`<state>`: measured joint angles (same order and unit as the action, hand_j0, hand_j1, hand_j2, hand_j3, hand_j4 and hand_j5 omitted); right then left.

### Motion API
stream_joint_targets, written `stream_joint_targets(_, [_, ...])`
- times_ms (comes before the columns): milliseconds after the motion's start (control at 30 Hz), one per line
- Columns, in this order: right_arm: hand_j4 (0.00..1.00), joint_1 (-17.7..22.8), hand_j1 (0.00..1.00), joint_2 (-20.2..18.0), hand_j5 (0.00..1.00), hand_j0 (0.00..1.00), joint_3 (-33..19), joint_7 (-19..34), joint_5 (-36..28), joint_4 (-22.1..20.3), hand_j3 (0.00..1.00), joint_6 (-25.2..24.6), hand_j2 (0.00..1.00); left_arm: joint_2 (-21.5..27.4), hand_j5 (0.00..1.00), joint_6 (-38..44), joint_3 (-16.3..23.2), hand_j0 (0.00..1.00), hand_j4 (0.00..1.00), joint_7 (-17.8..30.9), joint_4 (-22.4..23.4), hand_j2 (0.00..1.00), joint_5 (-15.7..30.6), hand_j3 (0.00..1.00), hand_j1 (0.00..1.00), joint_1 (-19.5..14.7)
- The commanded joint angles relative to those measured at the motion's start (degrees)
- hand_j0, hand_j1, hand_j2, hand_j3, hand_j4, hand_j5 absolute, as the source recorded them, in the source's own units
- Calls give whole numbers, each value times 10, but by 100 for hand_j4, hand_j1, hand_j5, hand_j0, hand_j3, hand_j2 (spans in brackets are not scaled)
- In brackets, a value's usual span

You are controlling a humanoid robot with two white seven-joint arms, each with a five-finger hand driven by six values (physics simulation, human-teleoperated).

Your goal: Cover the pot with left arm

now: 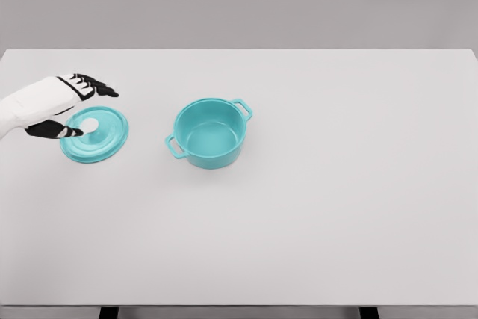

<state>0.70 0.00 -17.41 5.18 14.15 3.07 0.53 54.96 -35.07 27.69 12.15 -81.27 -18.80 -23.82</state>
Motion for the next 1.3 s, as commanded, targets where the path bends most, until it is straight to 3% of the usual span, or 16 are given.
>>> stream_joint_targets(0, [100,0,100,0,100,100,0,0,0,0,100,0,100,23,87,1,25,87,87,-1,2,87,26,87,87,0])
stream_joint_targets(67, [100,0,100,0,100,100,0,0,0,0,100,0,100,26,87,1,25,87,87,-1,6,87,28,87,87,0])
stream_joint_targets(133, [100,0,100,0,100,100,0,0,0,1,100,0,100,26,78,1,30,78,78,-1,8,78,31,78,78,0])
stream_joint_targets(400, [100,0,100,0,100,100,0,0,0,0,100,0,100,15,76,1,41,76,76,0,33,76,30,76,76,-4])
stream_joint_targets(667, [100,0,100,0,100,100,0,0,0,0,100,0,100,-41,76,1,41,76,76,0,99,76,25,76,76,-12])
stream_joint_targets(1033, [100,0,100,0,100,100,0,0,0,0,100,0,100,-64,73,1,41,73,73,0,149,73,3,73,73,-25])
stream_joint_targets(1267, [100,0,100,0,100,100,0,0,0,0,100,0,100,-70,73,1,41,73,73,0,152,73,-18,73,73,-31])
